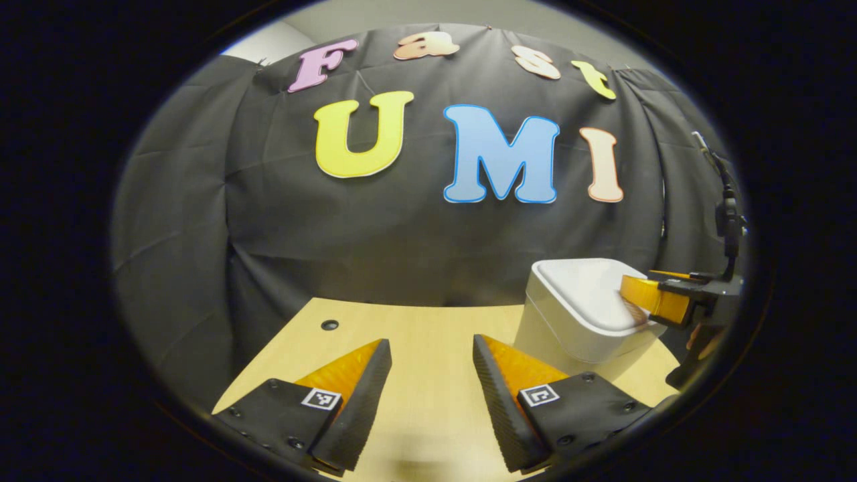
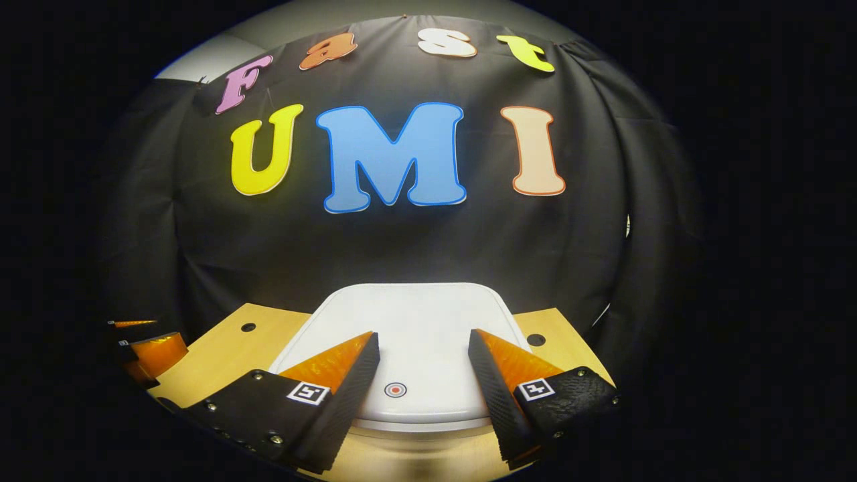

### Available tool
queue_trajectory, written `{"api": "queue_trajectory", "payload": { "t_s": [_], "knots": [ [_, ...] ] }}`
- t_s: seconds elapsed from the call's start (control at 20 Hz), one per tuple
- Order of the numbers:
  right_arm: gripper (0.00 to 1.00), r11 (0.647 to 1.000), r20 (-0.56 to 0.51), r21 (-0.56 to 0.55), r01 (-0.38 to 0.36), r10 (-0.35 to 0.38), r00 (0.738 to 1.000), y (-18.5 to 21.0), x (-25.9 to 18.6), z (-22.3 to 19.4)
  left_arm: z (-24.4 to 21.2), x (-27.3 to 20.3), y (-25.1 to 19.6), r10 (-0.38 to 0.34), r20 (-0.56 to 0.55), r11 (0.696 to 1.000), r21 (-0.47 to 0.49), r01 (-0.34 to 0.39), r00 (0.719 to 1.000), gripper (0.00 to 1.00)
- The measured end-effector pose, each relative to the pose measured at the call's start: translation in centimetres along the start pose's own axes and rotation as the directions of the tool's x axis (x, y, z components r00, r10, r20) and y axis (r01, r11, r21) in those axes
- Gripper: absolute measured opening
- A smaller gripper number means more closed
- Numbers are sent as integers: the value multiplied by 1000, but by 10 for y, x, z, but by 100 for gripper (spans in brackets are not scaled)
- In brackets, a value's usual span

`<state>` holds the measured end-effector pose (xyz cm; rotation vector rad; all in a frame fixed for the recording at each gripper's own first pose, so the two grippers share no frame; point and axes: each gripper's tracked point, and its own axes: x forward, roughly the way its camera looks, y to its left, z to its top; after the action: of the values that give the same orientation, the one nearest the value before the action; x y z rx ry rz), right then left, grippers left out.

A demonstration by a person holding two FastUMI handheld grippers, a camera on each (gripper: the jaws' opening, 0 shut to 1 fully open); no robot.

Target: Press the lid of the desktop garbage bin to open it, pick up the crumpled paper on the desktop and throw it into the bin, then pick up the pop can on the desktop and drop it into the bin, and finally close the garbage bin lid.

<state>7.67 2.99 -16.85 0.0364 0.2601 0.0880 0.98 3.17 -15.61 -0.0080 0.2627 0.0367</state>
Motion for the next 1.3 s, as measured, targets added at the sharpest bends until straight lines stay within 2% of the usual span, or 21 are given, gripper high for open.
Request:
{"api": "queue_trajectory", "payload": {
  "t_s": [0.3,0.4,0.5,0.6,0.65,0.8,0.85,1.0,1.2,1.3],
  "knots": [
    [87,1000,-7,10,-1,1,1000,0,0,2,10,1,-10,-16,22,1000,7,16,1000,84],
    [86,1000,-5,21,-1,1,1000,-1,-2,4,15,1,-12,-20,38,1000,7,20,999,82],
    [86,1000,21,24,-2,2,1000,-3,-6,11,24,-1,-13,-20,57,1000,10,20,998,84],
    [86,1000,61,22,-3,2,998,-4,-13,21,35,-5,-13,-19,86,1000,5,19,996,80],
    [86,1000,88,18,-1,-1,996,-4,-19,30,43,-7,-14,-20,107,1000,-2,20,994,82],
    [86,1000,172,-15,3,-1,985,-3,-36,52,73,-17,-16,-20,185,999,-23,25,983,84],
    [86,999,194,-32,7,-1,981,-2,-43,58,83,-21,-17,-19,212,999,-23,25,977,82],
    [86,998,252,-69,11,6,968,1,-62,76,110,-35,-20,-16,290,1000,2,16,957,84],
    [86,999,301,-45,5,9,954,4,-80,94,130,-56,-28,-25,351,999,52,7,936,84],
    [86,999,313,-39,6,7,950,3,-84,97,134,-63,-32,-33,364,998,65,10,931,87]
  ]
}}
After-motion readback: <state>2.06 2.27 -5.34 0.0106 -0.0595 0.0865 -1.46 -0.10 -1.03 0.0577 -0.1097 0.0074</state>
